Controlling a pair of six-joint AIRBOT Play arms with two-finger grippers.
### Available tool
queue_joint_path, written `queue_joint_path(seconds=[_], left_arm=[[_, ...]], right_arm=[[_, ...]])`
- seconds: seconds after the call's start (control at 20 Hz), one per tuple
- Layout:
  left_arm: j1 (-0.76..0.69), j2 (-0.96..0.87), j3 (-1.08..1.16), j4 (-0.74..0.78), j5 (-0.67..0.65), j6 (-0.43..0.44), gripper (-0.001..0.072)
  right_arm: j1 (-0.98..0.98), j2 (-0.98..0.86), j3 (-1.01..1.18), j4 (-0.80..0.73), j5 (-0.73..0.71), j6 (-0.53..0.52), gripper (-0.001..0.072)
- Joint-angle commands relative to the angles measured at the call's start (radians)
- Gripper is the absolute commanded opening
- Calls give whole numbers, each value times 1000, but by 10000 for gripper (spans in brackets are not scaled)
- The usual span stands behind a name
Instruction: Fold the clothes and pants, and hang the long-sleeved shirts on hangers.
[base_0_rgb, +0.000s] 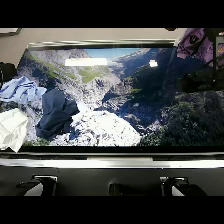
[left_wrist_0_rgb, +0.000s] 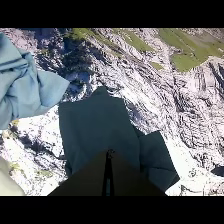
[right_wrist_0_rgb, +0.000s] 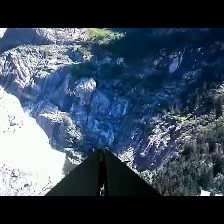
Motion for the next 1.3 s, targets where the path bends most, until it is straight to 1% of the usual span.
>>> queue_joint_path(seconds=[0.0, 0.85, 1.05, 1.25], left_arm=[[0, 0, 0, 0, 0, 0, 17], [0, 0, 0, 0, 1, 0, 16], [0, 0, 0, 0, 1, 0, 17], [0, 0, 0, -1, 1, 0, 17]], right_arm=[[0, 0, 0, 0, -1, 0, 29], [0, 0, 0, 0, -1, 0, 29], [0, 0, 0, 3, -45, 0, 29], [0, 0, 0, 3, -45, 0, 29]])
